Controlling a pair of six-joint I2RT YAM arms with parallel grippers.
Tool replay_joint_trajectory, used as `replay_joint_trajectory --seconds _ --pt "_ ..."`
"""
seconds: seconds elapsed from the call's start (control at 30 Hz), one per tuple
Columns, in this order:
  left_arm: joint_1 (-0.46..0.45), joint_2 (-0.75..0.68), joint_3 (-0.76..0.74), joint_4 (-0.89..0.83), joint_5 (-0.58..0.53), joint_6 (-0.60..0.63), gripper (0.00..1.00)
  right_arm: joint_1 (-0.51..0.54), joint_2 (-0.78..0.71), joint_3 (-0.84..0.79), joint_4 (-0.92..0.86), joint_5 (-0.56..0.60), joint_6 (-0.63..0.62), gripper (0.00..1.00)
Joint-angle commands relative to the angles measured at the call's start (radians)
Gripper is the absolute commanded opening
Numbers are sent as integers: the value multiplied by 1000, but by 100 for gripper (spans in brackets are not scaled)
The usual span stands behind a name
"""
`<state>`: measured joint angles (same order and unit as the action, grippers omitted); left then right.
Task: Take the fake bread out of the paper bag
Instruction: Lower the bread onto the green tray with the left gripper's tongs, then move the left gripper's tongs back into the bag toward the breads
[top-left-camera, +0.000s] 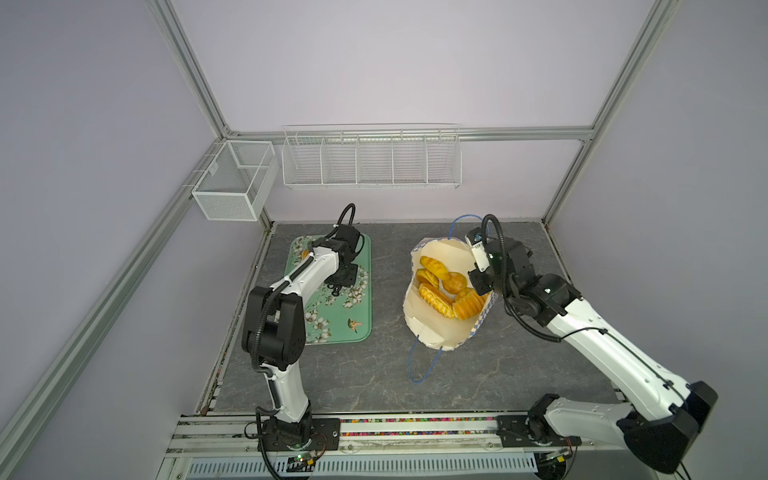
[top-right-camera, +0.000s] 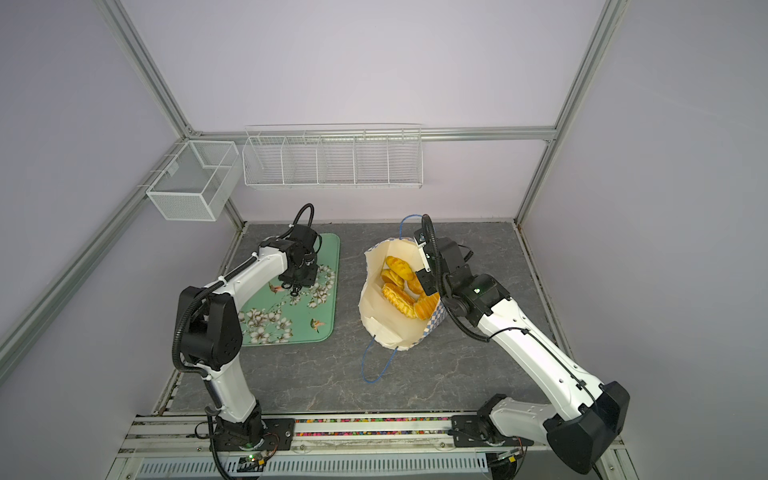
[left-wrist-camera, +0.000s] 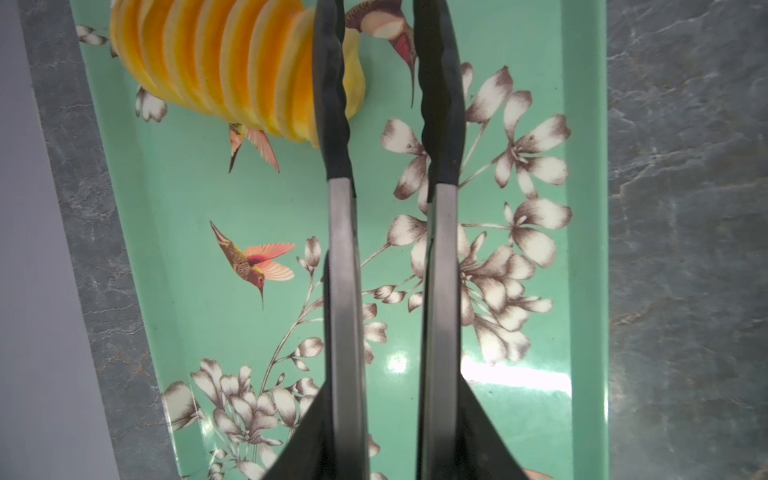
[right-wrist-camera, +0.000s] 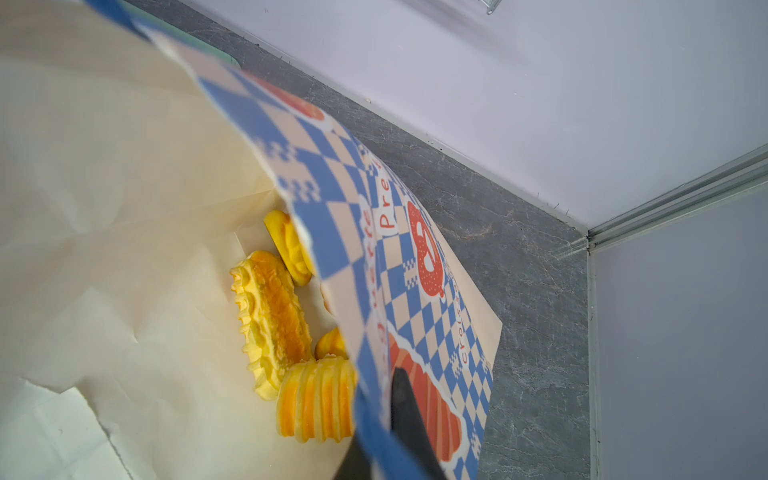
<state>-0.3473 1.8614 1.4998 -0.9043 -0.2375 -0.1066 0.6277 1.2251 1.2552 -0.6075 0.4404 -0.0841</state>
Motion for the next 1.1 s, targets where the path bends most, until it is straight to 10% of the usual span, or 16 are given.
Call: replay_joint_trajectory --seconds 0.0,0.6,1.07 --pt "1 -58 -2 13 31 19 31 -8 -4 -14 21 -15 -15 7" --pt "-63 -613 -40 -162 265 -72 15 -7 -45 -68 -8 -95 60 7" --pt "-654 -949 -169 -275 182 -416 11 -2 -24 -39 -98 -190 119 7"
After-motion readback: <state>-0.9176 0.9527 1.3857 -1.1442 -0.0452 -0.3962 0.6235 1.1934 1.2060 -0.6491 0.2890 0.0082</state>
